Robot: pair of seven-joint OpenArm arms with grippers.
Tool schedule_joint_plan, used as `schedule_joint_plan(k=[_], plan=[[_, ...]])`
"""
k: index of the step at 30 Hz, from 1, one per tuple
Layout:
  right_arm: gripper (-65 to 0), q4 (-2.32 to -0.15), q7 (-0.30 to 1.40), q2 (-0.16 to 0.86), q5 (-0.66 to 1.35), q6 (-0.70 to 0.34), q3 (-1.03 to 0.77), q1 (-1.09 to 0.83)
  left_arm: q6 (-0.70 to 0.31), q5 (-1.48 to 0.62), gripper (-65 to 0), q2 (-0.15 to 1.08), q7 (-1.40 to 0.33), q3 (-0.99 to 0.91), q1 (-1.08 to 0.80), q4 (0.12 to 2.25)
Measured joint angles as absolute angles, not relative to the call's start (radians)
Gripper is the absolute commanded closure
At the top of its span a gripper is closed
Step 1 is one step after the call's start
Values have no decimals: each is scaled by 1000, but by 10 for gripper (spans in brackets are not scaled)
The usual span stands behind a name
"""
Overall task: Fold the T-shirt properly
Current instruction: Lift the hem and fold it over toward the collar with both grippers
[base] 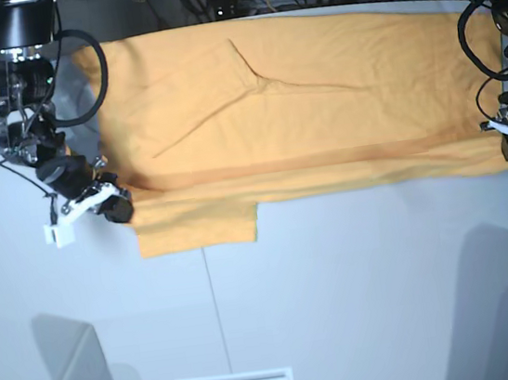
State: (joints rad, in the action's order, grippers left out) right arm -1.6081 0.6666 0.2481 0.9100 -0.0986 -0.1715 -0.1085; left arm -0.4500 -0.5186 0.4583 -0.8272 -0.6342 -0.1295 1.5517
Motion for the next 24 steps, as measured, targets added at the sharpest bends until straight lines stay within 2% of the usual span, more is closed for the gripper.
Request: schedule_joint_plan(k=[9,17,24], plan=[[0,-1750,701,242,908,-98,-219,-264,-525,-514,0,466,-827,-697,-214,1555],[0,-1877,703,205,906,-98,-269,-396,-525,-517,0,466,-823,-693,-226,1557],[0,-1884,699,204,905,-99,-271,-489,-525,-522,0,467,-819,-688,-355,1685]])
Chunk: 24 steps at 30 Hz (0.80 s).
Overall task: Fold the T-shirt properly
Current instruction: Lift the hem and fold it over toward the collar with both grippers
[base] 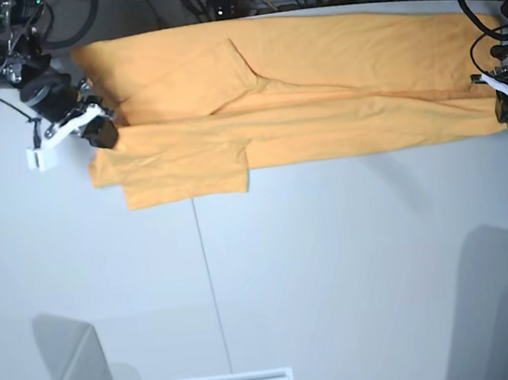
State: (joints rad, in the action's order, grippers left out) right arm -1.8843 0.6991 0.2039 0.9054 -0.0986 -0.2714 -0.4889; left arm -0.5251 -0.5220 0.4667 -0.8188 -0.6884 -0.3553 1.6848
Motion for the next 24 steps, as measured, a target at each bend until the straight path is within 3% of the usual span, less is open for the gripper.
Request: schedule_joint_plan(k=[24], plan=[[0,-1885,702,213,894,-102,-273,-585,-528,-397,0,485,-812,-684,-457,1683]])
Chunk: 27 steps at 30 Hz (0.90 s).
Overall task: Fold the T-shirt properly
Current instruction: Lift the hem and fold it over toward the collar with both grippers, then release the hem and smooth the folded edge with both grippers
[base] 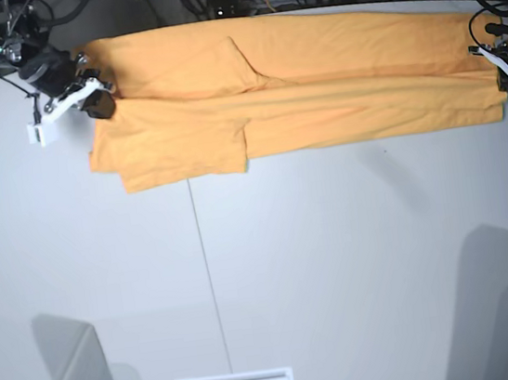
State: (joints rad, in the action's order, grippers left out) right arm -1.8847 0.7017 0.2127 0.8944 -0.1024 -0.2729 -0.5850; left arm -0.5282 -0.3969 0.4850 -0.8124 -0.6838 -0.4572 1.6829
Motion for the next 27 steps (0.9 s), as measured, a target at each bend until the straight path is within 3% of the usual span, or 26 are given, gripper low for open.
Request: schedule_joint_plan(k=[16,22,23,26,27], plan=[[0,-1885,780,215,897,-102,-273,-585,-528,-390,-8,486,-811,-689,-414,1690],[0,-1885,780,251,894,-102,-273,-582,-524,-390,-216,487,-820,-691,-404,1693],[-26,-1885,782,250,894,-102,-273,-582,-525,-385,-245,487,-823,-691,-390,1693],[-201,-1888,787,245,898,-102,-313,-583,-524,-390,-365,493,-808,-691,-363,1695],[-222,-1888,786,246,896,-102,-329,-583,-524,-389,-400,493,-813,-692,-364,1700]])
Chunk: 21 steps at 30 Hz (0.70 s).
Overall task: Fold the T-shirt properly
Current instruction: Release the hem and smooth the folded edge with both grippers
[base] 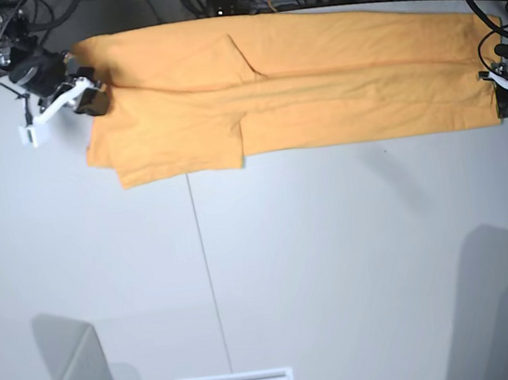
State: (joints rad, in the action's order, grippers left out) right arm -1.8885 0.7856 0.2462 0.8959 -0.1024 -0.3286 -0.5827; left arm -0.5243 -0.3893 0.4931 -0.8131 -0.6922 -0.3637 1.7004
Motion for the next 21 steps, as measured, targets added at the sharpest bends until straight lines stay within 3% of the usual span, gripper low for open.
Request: schedule_joint_plan(k=[3,6,8,9,10,12,21], plan=[[-221,-1909,784,248,889,-100,-363,-584,-524,-381,-467,487,-828,-694,-372,1734],[-221,-1981,785,247,895,-102,-360,-590,-524,-393,-456,485,-821,-694,-375,1832],[-219,-1991,781,249,902,-106,-339,-582,-524,-396,-392,460,-805,-695,-385,1876],[-203,-1990,778,250,884,-102,-314,-578,-524,-393,-323,427,-804,-696,-388,1884],[-161,-1989,781,251,886,-102,-284,-572,-524,-392,-225,395,-817,-696,-394,1881],[-15,-1986,787,249,892,-104,-228,-553,-528,-390,-7,363,-829,-690,-403,1855],[0,-1741,780,252,888,-103,-154,-439,-523,-375,0,378,-817,-680,-317,1518]])
